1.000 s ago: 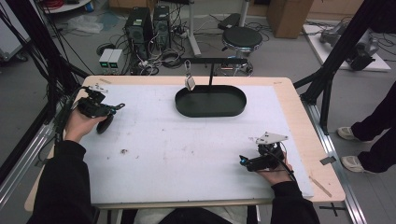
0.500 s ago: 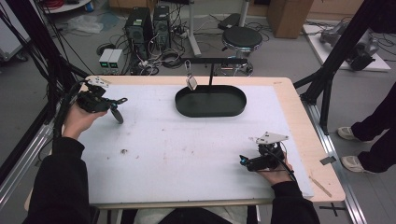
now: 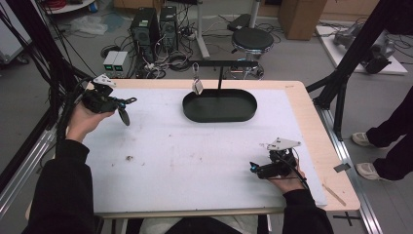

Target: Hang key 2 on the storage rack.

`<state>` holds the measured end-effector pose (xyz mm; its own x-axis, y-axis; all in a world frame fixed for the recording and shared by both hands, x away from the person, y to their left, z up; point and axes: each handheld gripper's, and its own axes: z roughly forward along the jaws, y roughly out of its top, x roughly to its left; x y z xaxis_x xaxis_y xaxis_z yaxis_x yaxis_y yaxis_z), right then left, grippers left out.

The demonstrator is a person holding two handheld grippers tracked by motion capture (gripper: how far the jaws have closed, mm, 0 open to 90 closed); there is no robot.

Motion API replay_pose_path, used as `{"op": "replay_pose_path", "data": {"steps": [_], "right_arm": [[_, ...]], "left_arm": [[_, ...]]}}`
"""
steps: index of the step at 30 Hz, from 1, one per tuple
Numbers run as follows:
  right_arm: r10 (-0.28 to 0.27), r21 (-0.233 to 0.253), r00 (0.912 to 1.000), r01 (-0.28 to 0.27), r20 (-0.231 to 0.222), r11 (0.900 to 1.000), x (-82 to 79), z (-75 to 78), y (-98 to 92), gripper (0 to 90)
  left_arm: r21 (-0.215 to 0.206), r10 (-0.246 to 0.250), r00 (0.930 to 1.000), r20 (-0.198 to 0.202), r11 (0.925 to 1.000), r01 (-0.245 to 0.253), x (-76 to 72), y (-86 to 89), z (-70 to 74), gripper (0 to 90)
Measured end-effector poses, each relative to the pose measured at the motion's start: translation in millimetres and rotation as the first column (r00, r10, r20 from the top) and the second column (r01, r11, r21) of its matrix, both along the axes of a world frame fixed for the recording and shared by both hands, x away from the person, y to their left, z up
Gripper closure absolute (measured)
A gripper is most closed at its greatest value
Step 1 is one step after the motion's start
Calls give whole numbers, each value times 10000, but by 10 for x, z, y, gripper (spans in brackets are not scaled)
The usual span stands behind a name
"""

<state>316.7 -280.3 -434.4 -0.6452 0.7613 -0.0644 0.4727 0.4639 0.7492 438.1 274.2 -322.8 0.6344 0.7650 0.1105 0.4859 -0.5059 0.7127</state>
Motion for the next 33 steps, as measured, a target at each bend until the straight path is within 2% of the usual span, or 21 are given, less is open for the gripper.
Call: {"op": "replay_pose_path", "data": {"steps": [19, 33], "right_arm": [[5, 43, 10000, -5, 63, 10000, 3, 4, -6, 7], [-35, 58, 10000, 35, 62, 10000, 5, 9, -10, 7]], "left_arm": [[-110, -630, 9965, 558, 9979, 637, 15, -332, 317, 858], [-152, -1305, 9880, 826, 9911, 1322, 88, -706, 534, 858]]}}
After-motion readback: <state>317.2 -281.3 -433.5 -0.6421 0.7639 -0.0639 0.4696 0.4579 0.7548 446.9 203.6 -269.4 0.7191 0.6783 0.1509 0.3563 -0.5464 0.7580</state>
